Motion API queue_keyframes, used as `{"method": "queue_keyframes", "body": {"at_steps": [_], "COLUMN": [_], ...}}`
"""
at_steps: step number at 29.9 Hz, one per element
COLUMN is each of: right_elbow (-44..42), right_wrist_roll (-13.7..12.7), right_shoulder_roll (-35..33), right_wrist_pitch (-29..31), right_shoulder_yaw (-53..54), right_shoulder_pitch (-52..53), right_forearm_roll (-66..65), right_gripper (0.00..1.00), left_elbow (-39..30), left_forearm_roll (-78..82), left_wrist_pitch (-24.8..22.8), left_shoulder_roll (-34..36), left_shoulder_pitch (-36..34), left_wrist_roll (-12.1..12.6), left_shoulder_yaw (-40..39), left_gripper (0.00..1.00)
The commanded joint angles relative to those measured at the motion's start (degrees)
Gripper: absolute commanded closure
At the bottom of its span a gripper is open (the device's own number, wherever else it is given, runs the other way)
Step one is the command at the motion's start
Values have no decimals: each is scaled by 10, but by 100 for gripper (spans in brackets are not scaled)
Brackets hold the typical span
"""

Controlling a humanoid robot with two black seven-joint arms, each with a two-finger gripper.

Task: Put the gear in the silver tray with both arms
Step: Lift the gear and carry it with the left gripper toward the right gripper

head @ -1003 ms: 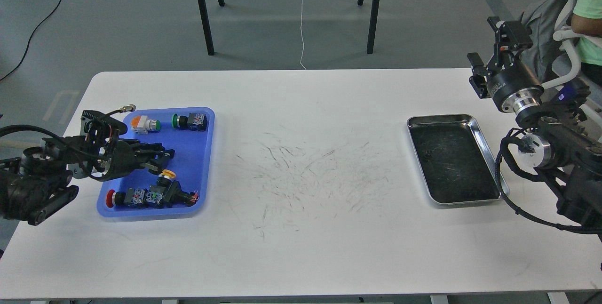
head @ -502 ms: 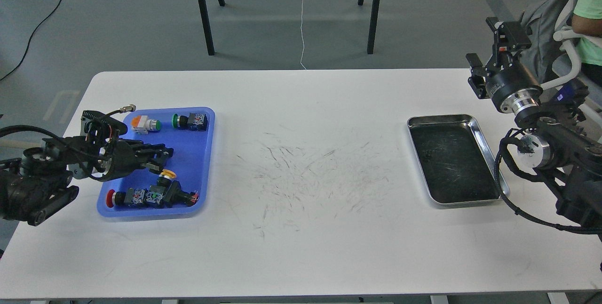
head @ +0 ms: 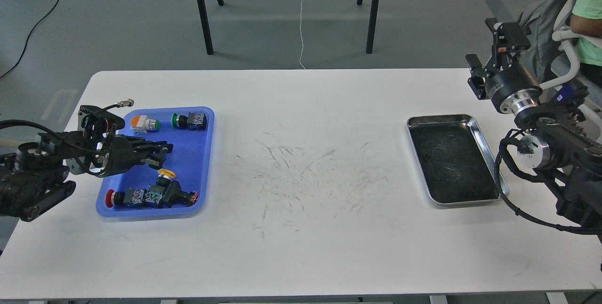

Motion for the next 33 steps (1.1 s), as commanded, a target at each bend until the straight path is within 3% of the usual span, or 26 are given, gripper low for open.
{"method": "queue_keyframes", "body": {"at_steps": [1, 4, 8, 16, 23, 33], "right_elbow": [0, 0, 0, -1, 1, -1], "right_wrist_roll": [0, 0, 0, 0, 0, 0], "right_shoulder_roll": [2, 2, 2, 3, 3, 2], "right_wrist_pitch": [0, 0, 0, 0, -11, -14], "right_shoulder_yaw": [0, -1, -1, -1, -2, -2], "right_shoulder_pitch": [-2, -2, -2, 0, 3, 8], "right_forearm_roll": [0, 0, 0, -5, -5, -6], "right_gripper": [5, 5, 5, 5, 5, 5], "left_elbow": [-9, -24, -96, -153, -148, -90], "left_forearm_roll": [-23, -25, -35, -46, -36, 37], "left_wrist_pitch": [-1, -1, -3, -2, -2, -3], "left_shoulder_roll": [4, 6, 44, 4, -113, -262], "left_shoulder_pitch": [-14, -31, -79, -146, -192, -185], "left_wrist_roll": [0, 0, 0, 0, 0, 0], "left_shoulder_yaw": [0, -1, -1, 0, 9, 52], "left_gripper": [89, 89, 89, 89, 89, 89]}}
